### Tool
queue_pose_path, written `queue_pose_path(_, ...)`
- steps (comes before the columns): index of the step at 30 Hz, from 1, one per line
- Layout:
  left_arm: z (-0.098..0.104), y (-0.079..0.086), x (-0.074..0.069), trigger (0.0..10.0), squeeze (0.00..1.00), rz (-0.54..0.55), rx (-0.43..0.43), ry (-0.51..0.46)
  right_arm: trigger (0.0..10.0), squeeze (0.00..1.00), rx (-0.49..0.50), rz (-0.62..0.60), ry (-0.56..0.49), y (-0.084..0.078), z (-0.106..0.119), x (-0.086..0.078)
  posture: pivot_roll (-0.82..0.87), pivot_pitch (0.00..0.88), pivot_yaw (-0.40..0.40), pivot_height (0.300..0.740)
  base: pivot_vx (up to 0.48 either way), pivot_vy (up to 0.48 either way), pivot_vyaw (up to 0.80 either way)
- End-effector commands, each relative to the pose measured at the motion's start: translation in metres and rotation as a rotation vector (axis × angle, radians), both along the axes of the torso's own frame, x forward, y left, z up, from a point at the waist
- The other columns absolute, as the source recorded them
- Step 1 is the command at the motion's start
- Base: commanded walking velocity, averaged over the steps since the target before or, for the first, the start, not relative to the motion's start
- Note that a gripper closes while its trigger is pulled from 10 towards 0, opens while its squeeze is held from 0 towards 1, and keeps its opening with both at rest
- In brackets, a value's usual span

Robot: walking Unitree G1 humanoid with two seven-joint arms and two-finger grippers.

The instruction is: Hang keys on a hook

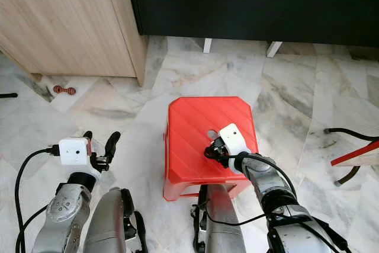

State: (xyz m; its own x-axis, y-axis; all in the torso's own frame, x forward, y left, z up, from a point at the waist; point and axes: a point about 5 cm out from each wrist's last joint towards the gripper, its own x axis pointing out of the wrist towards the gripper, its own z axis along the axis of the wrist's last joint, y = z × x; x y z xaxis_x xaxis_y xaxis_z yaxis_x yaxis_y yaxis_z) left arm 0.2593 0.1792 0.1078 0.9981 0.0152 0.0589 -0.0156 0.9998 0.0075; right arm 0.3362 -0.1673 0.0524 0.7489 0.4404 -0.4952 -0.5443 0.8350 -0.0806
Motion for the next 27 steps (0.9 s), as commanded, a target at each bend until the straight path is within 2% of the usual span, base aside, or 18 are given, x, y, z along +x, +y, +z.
queue_pose_path(1, -0.0044, -0.0006, -0.0058, 10.0, 0.0, 0.009, 0.017, 0.027, 9.5, 0.0, -0.014, -0.016, 0.043, -0.0043, -0.0123, -0.0086, -0.04, 0.374, -0.091, 0.619, 0.0, 0.0, 0.0)
queue_pose_path(3, -0.0047, -0.0009, -0.0064, 10.0, 0.0, 0.009, 0.017, 0.028, 9.6, 0.0, -0.019, -0.028, 0.042, -0.0055, -0.0122, -0.0081, -0.04, 0.376, -0.092, 0.619, 0.0, 0.0, 0.0)
queue_pose_path(7, -0.0059, -0.0011, -0.0079, 10.0, 0.0, 0.01, 0.017, 0.034, 9.0, 0.0, -0.049, -0.068, 0.052, -0.0104, -0.0136, -0.0078, -0.04, 0.38, -0.092, 0.619, 0.0, 0.0, 0.0)
queue_pose_path(8, -0.006, -0.0011, -0.0082, 10.0, 0.0, 0.01, 0.017, 0.035, 7.6, 0.0, -0.052, -0.077, 0.053, -0.0114, -0.014, -0.0079, -0.04, 0.382, -0.091, 0.619, 0.0, 0.0, 0.0)
queue_pose_path(9, -0.0061, -0.001, -0.0085, 10.0, 0.0, 0.01, 0.017, 0.035, 7.6, 0.0, -0.054, -0.083, 0.054, -0.012, -0.0143, -0.0081, -0.04, 0.382, -0.091, 0.619, 0.0, 0.0, 0.0)
queue_pose_path(10, -0.006, -0.0009, -0.0088, 10.0, 0.0, 0.01, 0.017, 0.036, 4.6, 0.0, -0.056, -0.087, 0.056, -0.0126, -0.0148, -0.0084, -0.04, 0.382, -0.091, 0.619, 0.0, 0.0, 0.0)
queue_pose_path(11, -0.0059, -0.0009, -0.0091, 10.0, 0.0, 0.011, 0.018, 0.036, 3.1, 0.0, -0.059, -0.09, 0.059, -0.0133, -0.0155, -0.0088, -0.04, 0.383, -0.091, 0.619, 0.0, 0.0, 0.0)
queue_pose_path(12, -0.0059, -0.0008, -0.0092, 10.0, 0.0, 0.011, 0.018, 0.037, 2.1, 0.0, -0.06, -0.091, 0.061, -0.0134, -0.0159, -0.0091, -0.04, 0.384, -0.09, 0.619, 0.0, 0.0, 0.0)
queue_pose_path(13, -0.0059, -0.0007, -0.0093, 10.0, 0.0, 0.011, 0.019, 0.037, 2.1, 0.0, -0.061, -0.091, 0.061, -0.0134, -0.0162, -0.0093, -0.04, 0.384, -0.09, 0.619, 0.0, 0.0, 0.0)
queue_pose_path(14, -0.0058, -0.0006, -0.0095, 10.0, 0.0, 0.011, 0.018, 0.037, 1.3, 0.0, -0.063, -0.091, 0.063, -0.0133, -0.0167, -0.0097, -0.04, 0.384, -0.09, 0.619, 0.0, 0.0, 0.0)
queue_pose_path(15, -0.0058, -0.0006, -0.0095, 10.0, 0.0, 0.011, 0.018, 0.037, 1.3, 0.0, -0.063, -0.091, 0.063, -0.0133, -0.0167, -0.0097, -0.04, 0.384, -0.09, 0.619, 0.0, 0.0, 0.0)
queue_pose_path(16, -0.0059, -0.0005, -0.0096, 10.0, 0.0, 0.011, 0.019, 0.038, 0.0, 0.0, -0.062, -0.092, 0.064, -0.0131, -0.0172, -0.01, -0.04, 0.384, -0.09, 0.619, 0.0, 0.0, 0.0)
queue_pose_path(27, -0.006, -0.0005, -0.0097, 10.0, 0.0, 0.013, 0.022, 0.042, 0.0, 0.0, -0.06, -0.092, 0.065, -0.0115, -0.0184, -0.0106, -0.04, 0.383, -0.09, 0.619, 0.0, 0.0, 0.0)
